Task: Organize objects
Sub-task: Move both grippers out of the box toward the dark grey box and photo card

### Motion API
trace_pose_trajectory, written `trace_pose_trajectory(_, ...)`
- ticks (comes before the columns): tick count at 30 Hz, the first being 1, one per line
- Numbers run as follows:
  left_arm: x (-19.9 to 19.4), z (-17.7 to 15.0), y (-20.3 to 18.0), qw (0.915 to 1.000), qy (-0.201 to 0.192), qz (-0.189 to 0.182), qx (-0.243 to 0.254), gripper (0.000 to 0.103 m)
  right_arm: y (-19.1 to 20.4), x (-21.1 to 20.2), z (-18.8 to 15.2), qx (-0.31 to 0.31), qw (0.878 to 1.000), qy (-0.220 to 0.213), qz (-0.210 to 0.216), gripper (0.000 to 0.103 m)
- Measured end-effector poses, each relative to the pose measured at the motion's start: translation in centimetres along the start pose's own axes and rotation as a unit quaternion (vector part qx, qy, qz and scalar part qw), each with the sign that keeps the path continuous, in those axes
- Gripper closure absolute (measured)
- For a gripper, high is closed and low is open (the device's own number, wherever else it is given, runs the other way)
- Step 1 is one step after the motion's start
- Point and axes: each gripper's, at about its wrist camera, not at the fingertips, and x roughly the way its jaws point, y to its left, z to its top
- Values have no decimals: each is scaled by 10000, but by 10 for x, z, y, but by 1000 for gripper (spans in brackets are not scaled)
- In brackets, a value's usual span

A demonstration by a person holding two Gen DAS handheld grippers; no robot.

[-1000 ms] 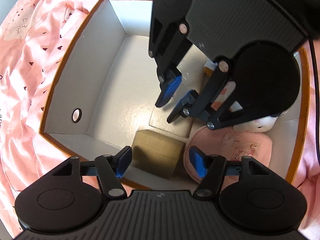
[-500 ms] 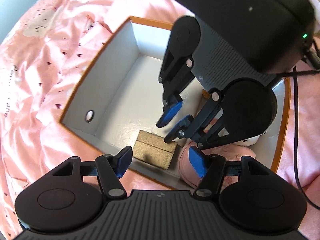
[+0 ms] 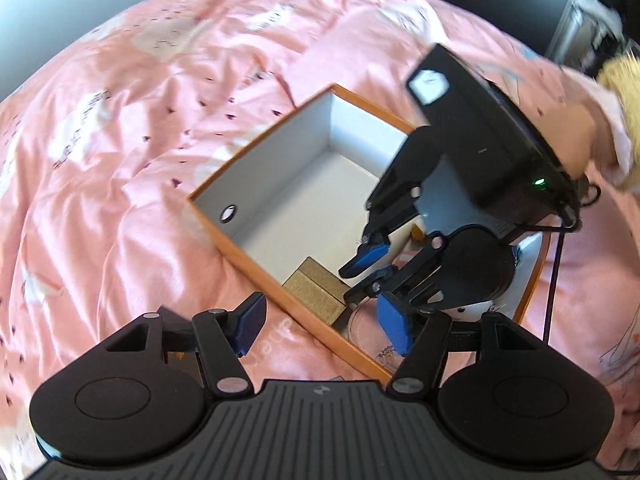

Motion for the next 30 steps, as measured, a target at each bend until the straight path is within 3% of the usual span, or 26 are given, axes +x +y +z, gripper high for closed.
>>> trace_pose_trajectory(8,-33,-28,14,9994,-87,249,-229,28,35,-39,9,-200,9978,-507,-387,86)
trace_pose_trajectory(11,-50,-38,19,9984,-169,400,-348,30,54,-50,14,-263,9963,-670,-476,80)
trace_pose_trajectory(15,-67,-51,30,9970,-271,577,-446,32,72,-53,19,-265,9955,-688,-589,78)
trace_pose_trajectory(23,-70,-79,69,9918,-211,696,-1054,33,86,-34,51,-210,9962,-650,-539,77)
trace_pose_trajectory(26,-62,-87,86,9877,-186,668,-1401,33,84,-19,65,-50,9975,-564,-412,69)
trace_pose_trajectory(30,-45,-95,103,9838,-90,738,-1630,36,79,1,82,225,9981,-485,-297,68)
